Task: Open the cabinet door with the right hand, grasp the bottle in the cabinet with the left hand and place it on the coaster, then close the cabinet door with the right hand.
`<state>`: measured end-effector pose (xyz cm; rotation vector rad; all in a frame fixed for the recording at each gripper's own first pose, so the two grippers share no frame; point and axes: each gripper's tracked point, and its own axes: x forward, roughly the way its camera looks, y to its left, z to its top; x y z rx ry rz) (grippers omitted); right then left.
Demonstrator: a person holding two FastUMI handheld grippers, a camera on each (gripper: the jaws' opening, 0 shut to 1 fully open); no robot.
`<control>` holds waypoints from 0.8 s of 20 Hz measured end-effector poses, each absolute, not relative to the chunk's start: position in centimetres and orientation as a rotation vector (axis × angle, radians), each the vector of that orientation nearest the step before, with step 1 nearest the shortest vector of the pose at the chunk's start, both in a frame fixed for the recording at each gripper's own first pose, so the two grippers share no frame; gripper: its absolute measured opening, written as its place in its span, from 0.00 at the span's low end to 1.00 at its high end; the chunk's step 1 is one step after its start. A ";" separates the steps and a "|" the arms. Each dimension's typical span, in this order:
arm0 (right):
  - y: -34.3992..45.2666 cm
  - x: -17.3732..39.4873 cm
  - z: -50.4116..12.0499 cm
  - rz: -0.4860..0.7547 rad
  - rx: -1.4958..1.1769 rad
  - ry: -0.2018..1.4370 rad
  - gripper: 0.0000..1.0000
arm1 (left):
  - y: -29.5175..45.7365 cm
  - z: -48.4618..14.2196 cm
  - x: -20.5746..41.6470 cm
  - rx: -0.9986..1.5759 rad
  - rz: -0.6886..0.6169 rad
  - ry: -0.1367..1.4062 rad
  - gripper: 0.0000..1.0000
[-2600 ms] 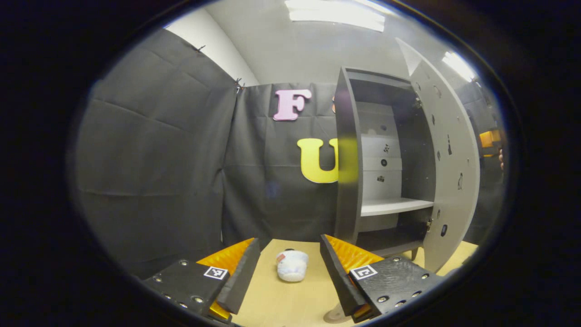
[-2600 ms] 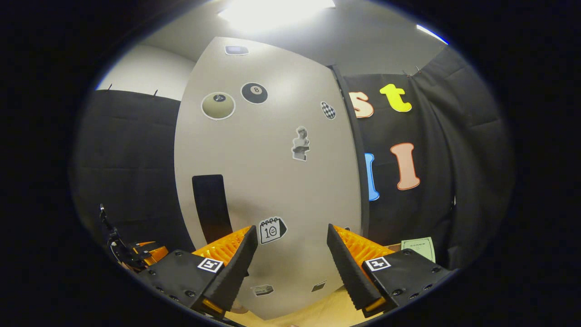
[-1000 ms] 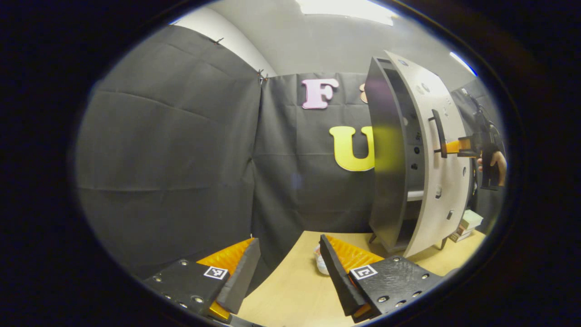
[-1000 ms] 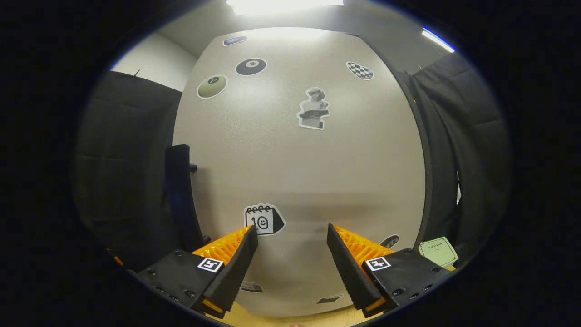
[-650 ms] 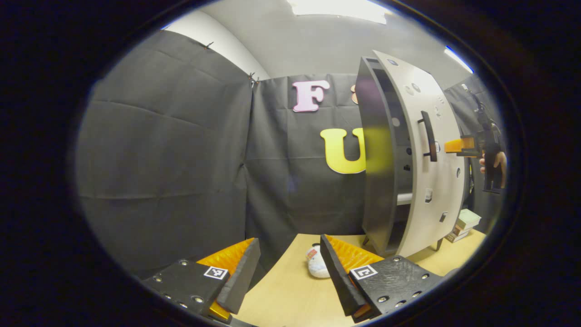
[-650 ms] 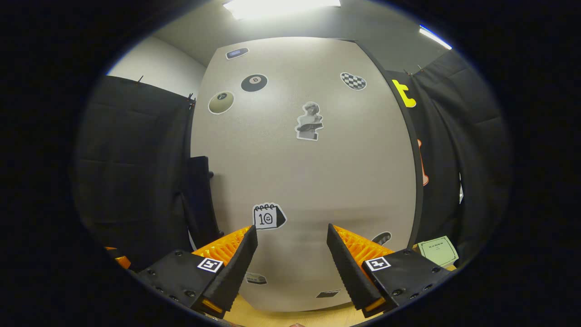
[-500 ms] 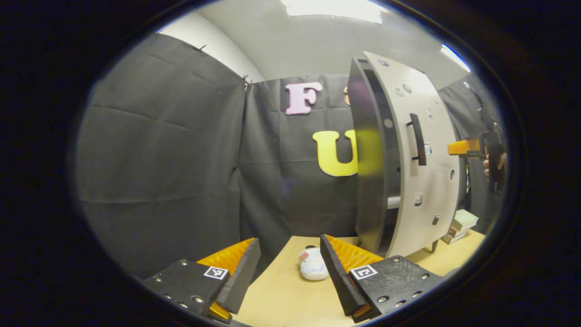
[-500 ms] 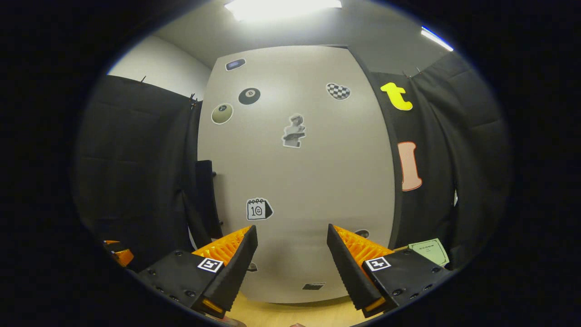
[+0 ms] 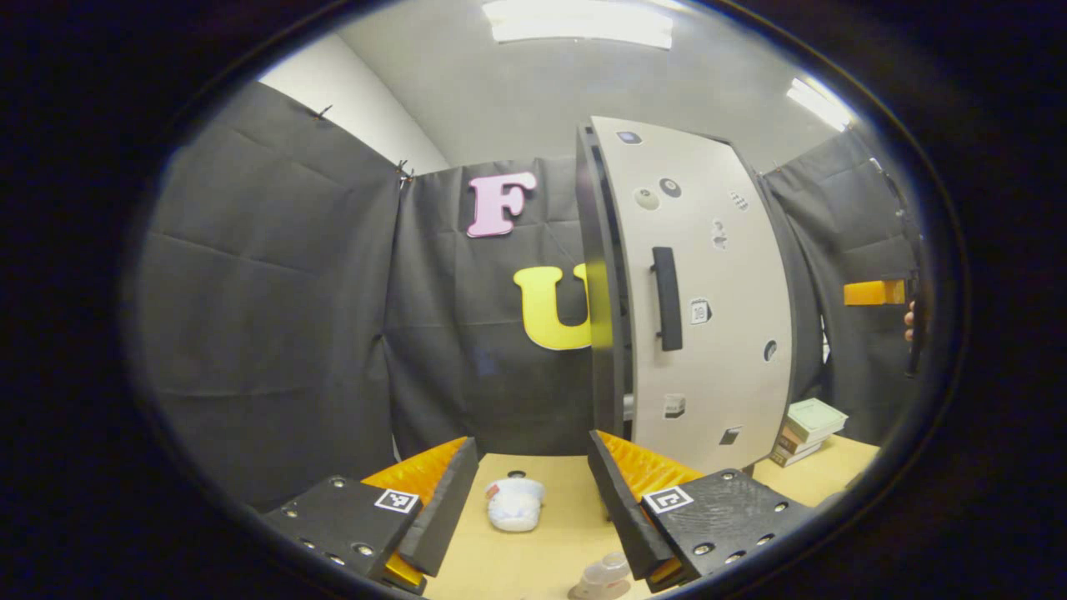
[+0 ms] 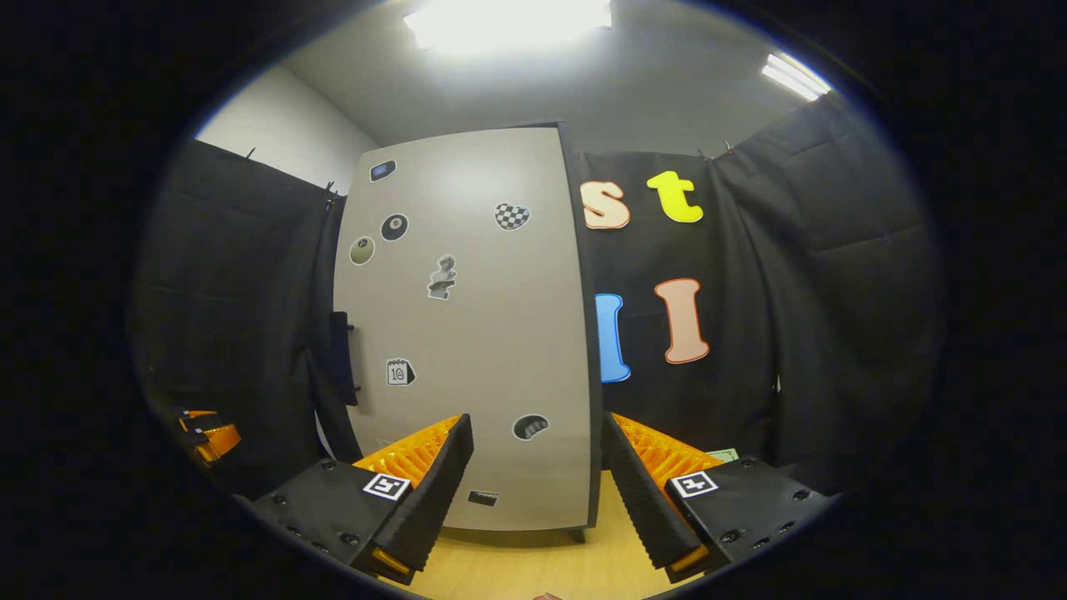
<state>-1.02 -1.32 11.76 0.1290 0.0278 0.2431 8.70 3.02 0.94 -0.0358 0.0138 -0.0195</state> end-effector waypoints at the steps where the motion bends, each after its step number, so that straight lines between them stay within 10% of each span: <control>1: -2.8 -1.5 11.7 0.231 0.121 0.026 0.97 | 2.0 1.7 8.7 -0.038 -0.029 0.005 0.80; 16: -14.9 -6.6 8.0 0.209 0.057 0.038 0.98 | -4.7 6.3 1.7 0.013 -0.002 -0.021 0.82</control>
